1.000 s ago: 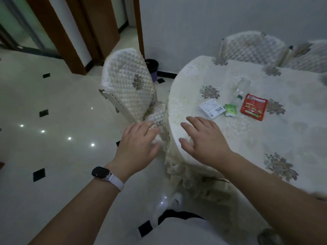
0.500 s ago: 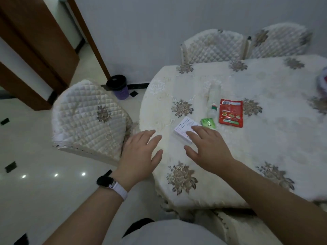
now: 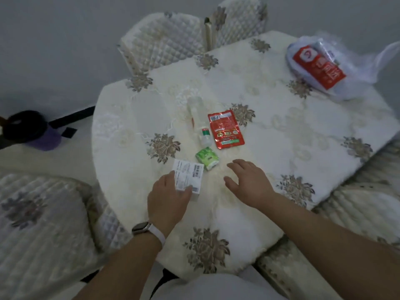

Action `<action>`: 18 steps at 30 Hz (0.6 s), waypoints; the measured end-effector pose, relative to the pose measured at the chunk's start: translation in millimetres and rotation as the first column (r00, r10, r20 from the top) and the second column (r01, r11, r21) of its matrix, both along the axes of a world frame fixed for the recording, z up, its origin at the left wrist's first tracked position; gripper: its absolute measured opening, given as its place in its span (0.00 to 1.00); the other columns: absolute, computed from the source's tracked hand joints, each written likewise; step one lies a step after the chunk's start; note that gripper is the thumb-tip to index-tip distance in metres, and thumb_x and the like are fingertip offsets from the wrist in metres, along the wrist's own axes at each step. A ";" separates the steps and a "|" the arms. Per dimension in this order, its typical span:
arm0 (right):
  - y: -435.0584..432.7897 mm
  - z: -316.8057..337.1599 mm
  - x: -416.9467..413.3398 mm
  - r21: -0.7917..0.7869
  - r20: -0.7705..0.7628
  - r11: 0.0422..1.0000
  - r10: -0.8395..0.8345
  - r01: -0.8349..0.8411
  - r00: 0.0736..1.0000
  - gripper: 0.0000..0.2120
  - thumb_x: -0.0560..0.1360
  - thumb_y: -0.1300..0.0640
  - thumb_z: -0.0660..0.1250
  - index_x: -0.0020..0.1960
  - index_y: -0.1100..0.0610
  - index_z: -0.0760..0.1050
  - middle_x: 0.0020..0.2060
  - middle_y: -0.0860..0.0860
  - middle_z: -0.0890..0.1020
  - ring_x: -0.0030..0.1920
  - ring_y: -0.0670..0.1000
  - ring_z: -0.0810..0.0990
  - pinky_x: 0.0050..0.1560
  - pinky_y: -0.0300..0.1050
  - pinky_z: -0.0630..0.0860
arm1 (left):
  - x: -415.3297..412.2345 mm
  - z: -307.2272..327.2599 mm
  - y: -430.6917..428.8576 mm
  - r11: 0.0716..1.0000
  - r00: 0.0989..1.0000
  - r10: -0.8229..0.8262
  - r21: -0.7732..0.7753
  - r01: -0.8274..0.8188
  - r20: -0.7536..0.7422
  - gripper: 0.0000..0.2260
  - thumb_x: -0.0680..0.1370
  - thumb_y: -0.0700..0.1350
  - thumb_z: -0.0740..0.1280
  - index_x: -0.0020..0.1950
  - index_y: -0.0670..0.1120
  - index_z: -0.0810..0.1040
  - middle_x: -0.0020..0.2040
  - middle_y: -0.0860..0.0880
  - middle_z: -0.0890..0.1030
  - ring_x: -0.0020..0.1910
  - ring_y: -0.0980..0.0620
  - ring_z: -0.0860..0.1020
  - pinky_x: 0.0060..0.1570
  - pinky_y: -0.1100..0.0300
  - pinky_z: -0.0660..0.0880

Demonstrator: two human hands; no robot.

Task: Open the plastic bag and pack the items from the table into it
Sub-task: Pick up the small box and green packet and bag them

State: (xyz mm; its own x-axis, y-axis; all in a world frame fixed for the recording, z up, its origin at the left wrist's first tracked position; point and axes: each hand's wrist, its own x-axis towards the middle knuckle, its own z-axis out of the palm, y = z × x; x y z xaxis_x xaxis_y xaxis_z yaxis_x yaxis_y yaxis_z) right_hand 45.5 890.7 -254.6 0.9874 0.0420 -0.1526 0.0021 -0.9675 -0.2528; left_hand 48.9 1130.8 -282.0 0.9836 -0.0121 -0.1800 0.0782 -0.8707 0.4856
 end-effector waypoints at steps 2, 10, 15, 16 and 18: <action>2.2 -6.8 11.8 0.074 -0.099 0.989 -0.117 0.125 0.988 0.24 0.78 0.45 0.63 0.70 0.54 0.71 0.67 0.52 0.74 0.64 0.55 0.74 0.62 0.50 0.72 | 18.0 -12.1 -8.3 1.000 0.997 -0.007 -0.030 0.005 -0.083 0.41 0.74 0.67 0.65 0.78 0.44 0.60 0.73 0.43 0.69 0.70 0.43 0.68 0.65 0.47 0.69; 21.7 -34.3 62.3 0.134 -0.296 0.887 -0.390 0.442 0.872 0.27 0.78 0.46 0.64 0.73 0.56 0.66 0.70 0.54 0.72 0.68 0.54 0.71 0.67 0.50 0.68 | 56.0 -41.2 -24.7 0.981 0.969 -0.191 -0.021 0.190 -0.159 0.53 0.68 0.69 0.69 0.80 0.43 0.46 0.74 0.44 0.65 0.71 0.44 0.63 0.66 0.47 0.63; 38.9 -51.1 92.5 0.078 -0.320 0.892 -0.400 0.444 0.859 0.30 0.74 0.42 0.67 0.71 0.55 0.68 0.64 0.53 0.74 0.64 0.56 0.73 0.62 0.53 0.72 | 70.4 -39.7 -23.8 0.931 0.921 -0.362 -0.004 0.365 -0.143 0.51 0.67 0.67 0.70 0.79 0.44 0.50 0.71 0.46 0.65 0.67 0.46 0.66 0.62 0.51 0.65; 41.7 -52.8 94.6 0.068 -0.325 0.899 -0.390 0.433 0.861 0.31 0.74 0.41 0.67 0.71 0.55 0.68 0.63 0.53 0.74 0.63 0.56 0.73 0.62 0.53 0.72 | 70.8 -39.1 -22.8 0.921 0.912 -0.387 -0.002 0.390 -0.136 0.51 0.67 0.67 0.70 0.79 0.44 0.51 0.71 0.47 0.66 0.66 0.46 0.66 0.62 0.51 0.65; 44.9 -56.6 97.9 0.042 -0.317 0.914 -0.372 0.404 0.873 0.32 0.73 0.39 0.68 0.71 0.55 0.67 0.63 0.53 0.73 0.62 0.55 0.71 0.61 0.52 0.71 | 73.2 -39.3 -19.7 0.904 0.896 -0.424 0.006 0.428 -0.136 0.51 0.66 0.67 0.72 0.79 0.45 0.52 0.70 0.46 0.66 0.65 0.46 0.67 0.62 0.52 0.66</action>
State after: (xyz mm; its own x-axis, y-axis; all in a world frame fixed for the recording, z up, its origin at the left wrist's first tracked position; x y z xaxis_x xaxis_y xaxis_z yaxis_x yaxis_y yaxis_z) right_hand 143.3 935.7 -311.3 0.8368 -0.3033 -0.4558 -0.4586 -0.8430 -0.2810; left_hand 122.1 1111.1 -321.3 0.8539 -0.4162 -0.3124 -0.2444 -0.8507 0.4653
